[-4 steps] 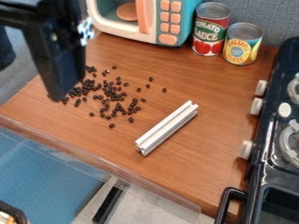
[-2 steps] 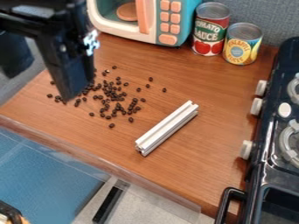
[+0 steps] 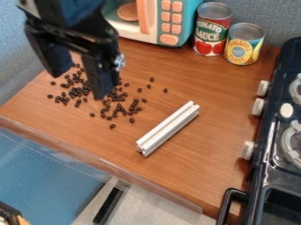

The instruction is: Sweep into pile

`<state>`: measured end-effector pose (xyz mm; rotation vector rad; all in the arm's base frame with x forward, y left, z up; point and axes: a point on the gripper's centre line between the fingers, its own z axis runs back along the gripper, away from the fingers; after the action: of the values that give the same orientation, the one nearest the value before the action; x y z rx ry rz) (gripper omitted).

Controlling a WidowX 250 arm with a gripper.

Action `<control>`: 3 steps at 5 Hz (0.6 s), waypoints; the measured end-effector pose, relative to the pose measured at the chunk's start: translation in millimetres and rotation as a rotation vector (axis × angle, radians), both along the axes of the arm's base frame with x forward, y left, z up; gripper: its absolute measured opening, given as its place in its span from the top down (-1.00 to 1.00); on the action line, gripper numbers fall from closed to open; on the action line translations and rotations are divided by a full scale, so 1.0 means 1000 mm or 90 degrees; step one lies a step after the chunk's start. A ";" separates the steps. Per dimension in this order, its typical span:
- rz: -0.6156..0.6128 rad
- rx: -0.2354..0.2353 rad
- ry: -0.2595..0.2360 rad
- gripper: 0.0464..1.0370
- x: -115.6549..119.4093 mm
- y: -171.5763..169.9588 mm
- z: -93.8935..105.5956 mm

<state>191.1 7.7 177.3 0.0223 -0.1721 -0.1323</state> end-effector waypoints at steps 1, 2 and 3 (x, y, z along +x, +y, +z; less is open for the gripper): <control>-0.037 0.040 0.002 -0.93 0.024 -0.003 -0.033; -0.083 0.067 -0.012 -0.93 0.045 -0.011 -0.054; -0.091 0.071 0.014 -0.93 0.059 -0.017 -0.083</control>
<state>250.1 -8.8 93.9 0.1203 -0.1446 -0.2853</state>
